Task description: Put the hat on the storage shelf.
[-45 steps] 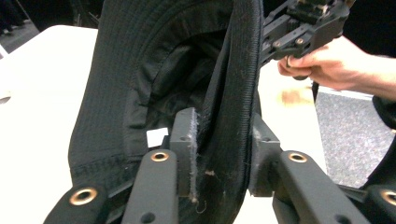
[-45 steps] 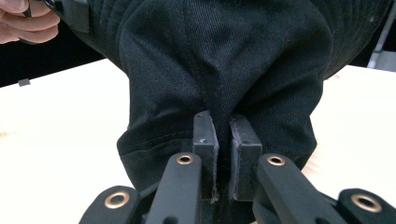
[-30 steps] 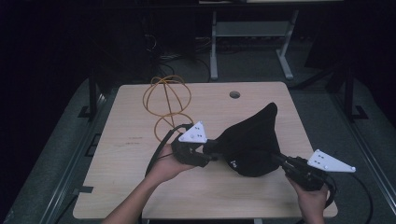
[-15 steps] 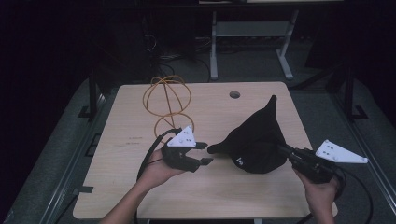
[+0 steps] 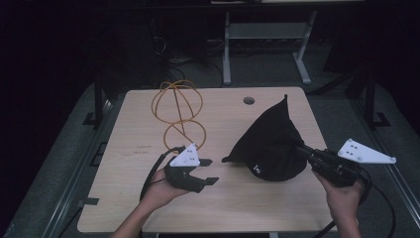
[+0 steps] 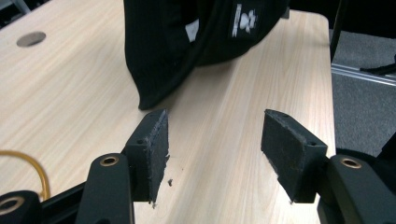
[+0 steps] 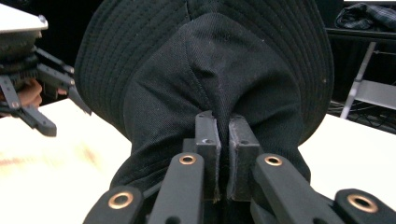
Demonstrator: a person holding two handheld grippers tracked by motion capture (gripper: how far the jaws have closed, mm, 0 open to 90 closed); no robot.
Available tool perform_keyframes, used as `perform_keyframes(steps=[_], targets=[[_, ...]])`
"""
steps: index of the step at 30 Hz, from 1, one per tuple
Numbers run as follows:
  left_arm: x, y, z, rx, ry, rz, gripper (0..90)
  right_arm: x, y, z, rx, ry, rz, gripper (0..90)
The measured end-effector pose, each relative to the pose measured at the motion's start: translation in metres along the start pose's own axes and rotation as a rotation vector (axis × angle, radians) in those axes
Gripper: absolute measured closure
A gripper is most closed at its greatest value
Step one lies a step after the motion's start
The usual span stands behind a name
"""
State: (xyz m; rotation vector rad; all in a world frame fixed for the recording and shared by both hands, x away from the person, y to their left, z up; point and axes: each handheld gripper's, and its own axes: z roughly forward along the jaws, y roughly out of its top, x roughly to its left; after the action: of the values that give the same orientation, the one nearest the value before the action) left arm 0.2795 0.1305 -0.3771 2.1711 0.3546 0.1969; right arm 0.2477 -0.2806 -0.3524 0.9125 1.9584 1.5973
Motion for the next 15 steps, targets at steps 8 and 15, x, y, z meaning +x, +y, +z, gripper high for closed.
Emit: perform_keyframes(steps=[8,15], targets=[[-0.002,-0.016,0.001,0.010,0.003,-0.007,40.7,-0.004,0.012,0.002,0.003,0.007,0.008,85.6],[-0.002,-0.029,0.000,-0.004,0.005,-0.032,40.4,-0.004,0.025,0.006,0.002,0.005,0.006,85.6]])
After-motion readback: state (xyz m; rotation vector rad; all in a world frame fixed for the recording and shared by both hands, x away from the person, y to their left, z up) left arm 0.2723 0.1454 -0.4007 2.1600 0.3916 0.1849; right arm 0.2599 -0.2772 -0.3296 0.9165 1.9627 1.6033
